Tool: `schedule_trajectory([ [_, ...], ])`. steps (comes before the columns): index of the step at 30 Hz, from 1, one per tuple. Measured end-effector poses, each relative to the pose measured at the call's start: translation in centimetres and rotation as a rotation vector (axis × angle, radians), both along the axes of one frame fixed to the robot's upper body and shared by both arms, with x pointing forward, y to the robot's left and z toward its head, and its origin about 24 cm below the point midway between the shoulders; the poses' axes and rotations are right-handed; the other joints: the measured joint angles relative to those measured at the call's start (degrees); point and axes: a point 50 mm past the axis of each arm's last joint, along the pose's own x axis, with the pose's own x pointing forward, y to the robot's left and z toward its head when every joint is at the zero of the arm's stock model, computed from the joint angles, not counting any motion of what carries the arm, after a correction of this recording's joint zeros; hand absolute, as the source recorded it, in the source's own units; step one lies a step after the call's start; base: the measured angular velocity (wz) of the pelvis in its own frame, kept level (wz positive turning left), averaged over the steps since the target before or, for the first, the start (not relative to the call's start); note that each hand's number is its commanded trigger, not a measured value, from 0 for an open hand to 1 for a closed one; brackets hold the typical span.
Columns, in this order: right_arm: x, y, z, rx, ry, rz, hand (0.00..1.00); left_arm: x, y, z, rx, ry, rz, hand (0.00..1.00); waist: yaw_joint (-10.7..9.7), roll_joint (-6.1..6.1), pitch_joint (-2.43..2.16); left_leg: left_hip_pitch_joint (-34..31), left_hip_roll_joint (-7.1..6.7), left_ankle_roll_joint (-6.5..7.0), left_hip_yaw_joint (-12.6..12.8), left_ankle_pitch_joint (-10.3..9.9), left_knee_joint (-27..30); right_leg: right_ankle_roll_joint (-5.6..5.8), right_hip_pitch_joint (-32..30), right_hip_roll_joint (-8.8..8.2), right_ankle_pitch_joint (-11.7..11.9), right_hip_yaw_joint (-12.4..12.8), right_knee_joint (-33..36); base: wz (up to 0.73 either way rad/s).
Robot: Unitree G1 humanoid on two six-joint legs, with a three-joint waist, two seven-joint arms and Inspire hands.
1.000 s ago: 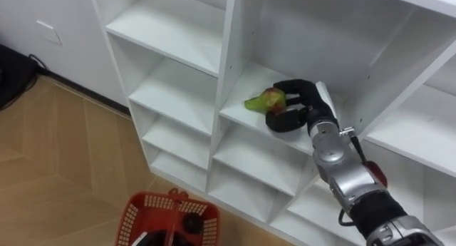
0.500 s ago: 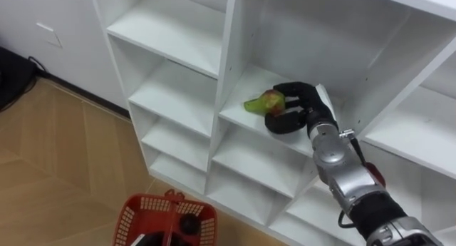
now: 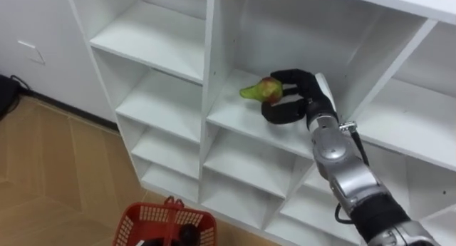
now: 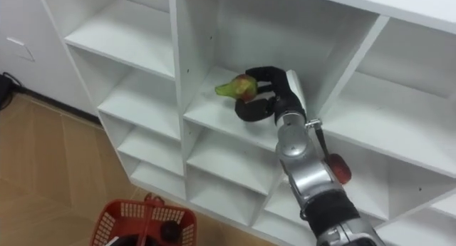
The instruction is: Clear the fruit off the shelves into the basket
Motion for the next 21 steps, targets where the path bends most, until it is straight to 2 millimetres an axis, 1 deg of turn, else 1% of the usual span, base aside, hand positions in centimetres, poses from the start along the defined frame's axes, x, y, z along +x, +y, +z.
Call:
schedule_trajectory([
  [2,-0.2,0.2,0.2,0.010,-0.012,0.009,1.00,0.1,-0.1,0.0,0.007,-0.002,0.008,1.00,-0.9,0.61,0.04,0.3,0.01,0.02,0.1,0.0,-0.1,0.00,0.2,0.01,0.0,0.1,0.0,-0.02],
  [4,-0.3,0.4,0.1,0.013,-0.012,0.009,1.00,0.1,-0.5,-0.1,0.002,-0.002,0.011,1.00,-1.3,0.88,0.06,0.6,0.02,0.02,0.2,0.0,-0.2,0.00,0.4,0.01,0.0,0.1,0.1,0.00],
  [9,-0.3,0.9,0.4,0.015,-0.025,0.032,1.00,0.3,-0.6,0.0,-0.001,-0.006,0.009,1.00,-2.3,0.95,0.06,0.6,0.03,0.04,0.4,0.0,-0.1,0.00,0.2,0.00,0.0,0.1,0.1,0.00],
  [12,-0.1,1.0,1.2,0.033,-0.053,0.049,1.00,0.9,-1.1,0.1,-0.011,-0.021,-0.006,1.00,-2.8,1.03,0.07,0.8,0.04,0.05,0.8,0.0,-0.1,0.00,0.0,0.02,0.0,0.6,0.0,-0.05],
  [14,-0.1,1.3,1.8,0.041,-0.081,0.059,1.00,1.8,-1.6,0.4,-0.013,-0.045,-0.022,1.00,-3.0,1.28,0.05,1.1,0.05,0.06,1.2,0.0,-0.1,0.00,0.0,0.04,0.0,1.4,0.0,-0.10],
  [16,-0.1,1.5,1.9,0.051,-0.090,0.066,1.00,2.6,-1.9,0.6,-0.009,-0.067,-0.026,1.00,-3.1,1.35,0.09,1.4,0.06,0.06,1.6,0.0,-0.2,0.01,0.1,0.08,0.0,2.1,0.0,-0.10],
  [17,-0.1,1.7,1.9,0.058,-0.090,0.070,1.00,3.1,-2.1,0.8,-0.006,-0.083,-0.028,1.00,-3.6,1.38,0.11,1.4,0.07,0.06,1.6,0.0,-0.2,0.01,0.1,0.07,0.0,2.0,0.0,-0.04],
  [21,-0.8,2.0,1.9,0.067,-0.098,0.094,1.00,3.9,-2.7,1.1,-0.019,-0.106,-0.036,1.00,-4.2,1.60,0.12,1.0,0.13,0.07,1.6,0.0,-0.3,0.02,0.0,0.12,0.0,2.2,0.0,0.00],
])
